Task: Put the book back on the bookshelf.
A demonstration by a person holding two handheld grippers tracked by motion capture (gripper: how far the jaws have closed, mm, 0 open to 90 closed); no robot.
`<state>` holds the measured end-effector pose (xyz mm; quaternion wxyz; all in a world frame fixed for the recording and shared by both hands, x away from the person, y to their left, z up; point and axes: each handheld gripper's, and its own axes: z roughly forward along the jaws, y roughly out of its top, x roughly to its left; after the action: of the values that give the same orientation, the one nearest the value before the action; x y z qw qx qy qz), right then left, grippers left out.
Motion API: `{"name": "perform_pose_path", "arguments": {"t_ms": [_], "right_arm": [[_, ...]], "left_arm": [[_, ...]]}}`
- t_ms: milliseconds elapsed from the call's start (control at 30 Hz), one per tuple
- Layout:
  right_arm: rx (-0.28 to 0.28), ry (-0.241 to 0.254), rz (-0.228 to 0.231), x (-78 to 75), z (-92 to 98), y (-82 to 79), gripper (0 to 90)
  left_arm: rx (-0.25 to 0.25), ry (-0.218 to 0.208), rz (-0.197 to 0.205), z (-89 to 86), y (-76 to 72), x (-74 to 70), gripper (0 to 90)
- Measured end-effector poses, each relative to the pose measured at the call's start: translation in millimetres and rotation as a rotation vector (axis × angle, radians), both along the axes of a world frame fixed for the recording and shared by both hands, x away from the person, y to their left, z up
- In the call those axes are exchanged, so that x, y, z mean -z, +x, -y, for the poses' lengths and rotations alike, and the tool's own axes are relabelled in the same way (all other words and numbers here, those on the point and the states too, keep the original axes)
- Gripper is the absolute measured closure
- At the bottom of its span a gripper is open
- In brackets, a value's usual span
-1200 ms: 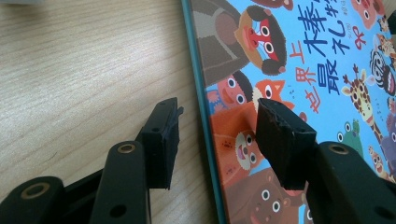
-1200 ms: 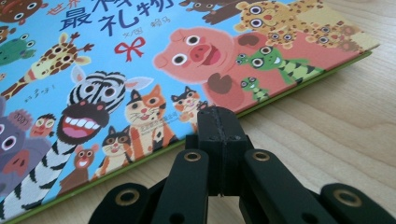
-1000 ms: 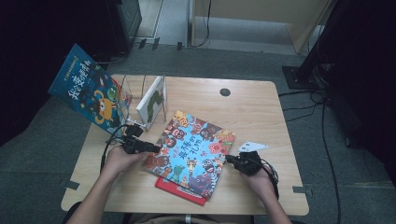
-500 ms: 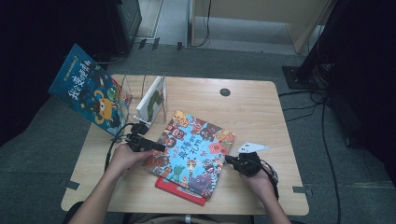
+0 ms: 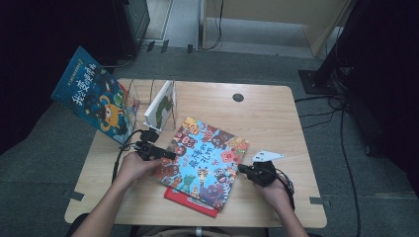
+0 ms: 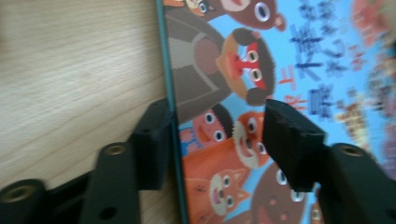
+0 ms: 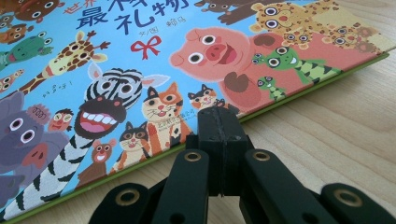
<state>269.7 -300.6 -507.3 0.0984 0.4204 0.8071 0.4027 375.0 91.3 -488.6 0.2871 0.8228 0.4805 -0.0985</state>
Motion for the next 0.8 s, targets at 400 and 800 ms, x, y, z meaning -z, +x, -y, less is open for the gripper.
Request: {"name": "perform_pose_path", "arguments": {"t_ms": [400,800], "right_arm": [[0.013,-0.004,-0.021,3.9,0.5,2.2,90.0],[-0.024,-0.016,-0.021,9.3,-11.4,7.3,90.0]], "left_arm": [[-0.026,-0.151,-0.005,-11.2,-7.2,-48.3,58.0],[0.139,-0.189,-0.151,31.9,-1.8,-79.0,66.5]]}}
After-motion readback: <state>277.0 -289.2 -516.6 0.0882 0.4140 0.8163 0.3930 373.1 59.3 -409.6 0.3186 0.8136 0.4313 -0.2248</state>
